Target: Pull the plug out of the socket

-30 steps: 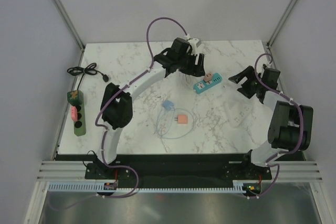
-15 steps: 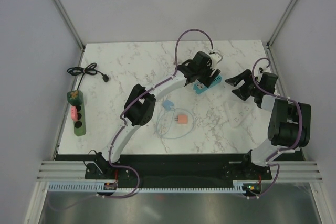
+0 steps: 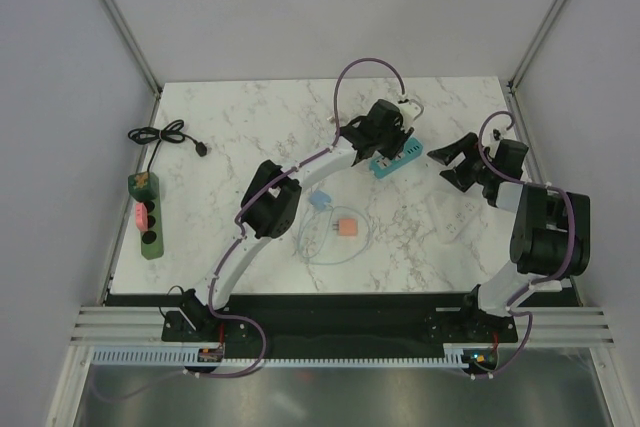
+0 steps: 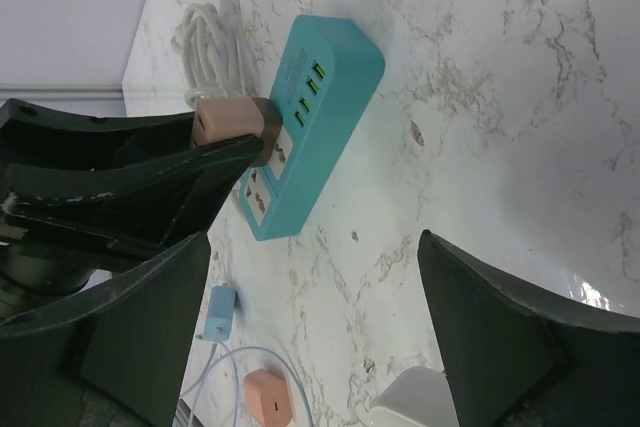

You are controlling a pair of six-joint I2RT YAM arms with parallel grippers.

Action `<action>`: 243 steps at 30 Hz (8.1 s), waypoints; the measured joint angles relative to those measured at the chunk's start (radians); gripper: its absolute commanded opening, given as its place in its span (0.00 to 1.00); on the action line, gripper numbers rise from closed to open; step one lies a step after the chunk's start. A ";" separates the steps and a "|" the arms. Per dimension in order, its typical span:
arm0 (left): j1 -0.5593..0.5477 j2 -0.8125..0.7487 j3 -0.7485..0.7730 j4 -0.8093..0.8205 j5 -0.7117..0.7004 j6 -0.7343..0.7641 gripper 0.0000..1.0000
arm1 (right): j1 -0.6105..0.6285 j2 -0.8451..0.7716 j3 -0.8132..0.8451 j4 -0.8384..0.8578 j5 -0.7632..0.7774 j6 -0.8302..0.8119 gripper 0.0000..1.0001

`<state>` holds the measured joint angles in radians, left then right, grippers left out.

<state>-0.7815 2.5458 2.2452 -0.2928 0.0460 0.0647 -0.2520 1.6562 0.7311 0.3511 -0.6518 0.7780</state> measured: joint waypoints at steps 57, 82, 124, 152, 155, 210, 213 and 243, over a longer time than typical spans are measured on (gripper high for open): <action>0.018 -0.418 -0.438 -0.077 0.049 -0.280 0.02 | 0.044 -0.009 0.013 -0.064 0.047 -0.068 0.87; 0.290 -0.917 -1.258 -0.114 0.246 -0.566 0.29 | 0.080 -0.118 0.011 -0.143 0.101 -0.139 0.87; 0.633 -1.320 -1.275 -0.600 -0.314 -0.645 1.00 | 0.126 -0.118 0.011 -0.203 0.129 -0.173 0.88; 1.185 -1.433 -1.340 -0.687 -0.521 -0.919 0.02 | 0.170 -0.120 0.011 -0.186 0.127 -0.154 0.88; 1.220 -1.414 -1.358 -0.653 -0.573 -0.947 0.02 | 0.171 -0.120 0.011 -0.186 0.127 -0.154 0.88; 1.366 -1.103 -1.553 -0.076 -0.413 -1.025 0.02 | 0.178 -0.122 0.011 -0.188 0.135 -0.165 0.88; 1.311 -1.102 -1.553 -0.075 -0.428 -1.020 0.02 | 0.178 -0.122 0.011 -0.189 0.135 -0.165 0.88; 0.793 -1.389 -1.548 -0.106 -0.200 -0.836 0.02 | 0.246 -0.122 0.030 -0.249 0.217 -0.240 0.97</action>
<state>0.0116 1.1568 0.6968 -0.3985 -0.1539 -0.7712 -0.0055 1.5341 0.7609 0.1024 -0.4347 0.5377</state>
